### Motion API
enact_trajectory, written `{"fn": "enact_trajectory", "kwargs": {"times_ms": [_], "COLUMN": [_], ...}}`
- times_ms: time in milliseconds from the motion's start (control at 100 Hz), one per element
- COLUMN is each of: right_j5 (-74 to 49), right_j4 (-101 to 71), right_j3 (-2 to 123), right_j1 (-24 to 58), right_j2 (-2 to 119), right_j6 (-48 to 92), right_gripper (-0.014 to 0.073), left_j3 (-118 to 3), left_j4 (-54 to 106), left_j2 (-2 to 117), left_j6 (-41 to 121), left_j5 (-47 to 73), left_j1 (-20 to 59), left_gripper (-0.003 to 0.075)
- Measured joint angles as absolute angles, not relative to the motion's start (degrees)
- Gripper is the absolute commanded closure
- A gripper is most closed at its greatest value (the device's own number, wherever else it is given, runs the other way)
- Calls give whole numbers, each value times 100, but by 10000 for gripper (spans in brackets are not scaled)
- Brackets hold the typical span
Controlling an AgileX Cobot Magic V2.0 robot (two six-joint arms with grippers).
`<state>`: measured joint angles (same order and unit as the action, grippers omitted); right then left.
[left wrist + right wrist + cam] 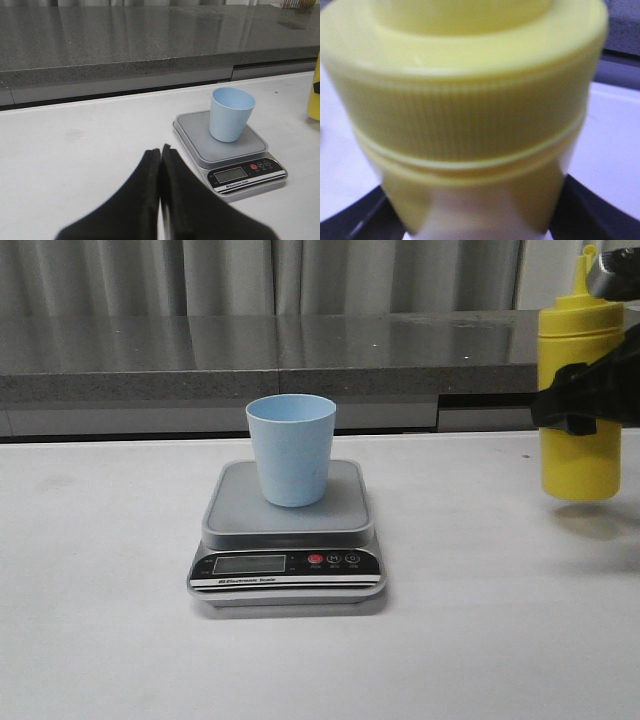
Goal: Pour seasoning into cup on scale with both arms
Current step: 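Lift the yellow bottle with the right gripper toward the cup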
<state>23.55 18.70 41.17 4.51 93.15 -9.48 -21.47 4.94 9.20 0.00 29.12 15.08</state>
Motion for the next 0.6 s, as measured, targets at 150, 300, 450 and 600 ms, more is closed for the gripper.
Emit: {"fn": "enact_trajectory", "kwargs": {"times_ms": [150, 300, 450, 600], "right_j5": [941, -452, -1362, -1687], "right_j4": [2177, 2581, 3109, 3937], "right_j3": [4752, 5425, 5884, 6023], "right_j1": [865, 1339, 1697, 1951], "right_j2": [9019, 8997, 8997, 8997], "right_j6": [-948, -948, -948, -948], "right_gripper": [575, 575, 575, 575], "left_j3": [-2147, -2147, -2147, -2147], "left_j4": [494, 494, 494, 494], "left_j2": [920, 920, 920, 920], "left_j6": [0, 0, 0, 0], "left_j5": [2903, 2903, 2903, 2903], "left_j1": [1508, 1508, 1508, 1508], "left_gripper": [741, 741, 741, 741]}}
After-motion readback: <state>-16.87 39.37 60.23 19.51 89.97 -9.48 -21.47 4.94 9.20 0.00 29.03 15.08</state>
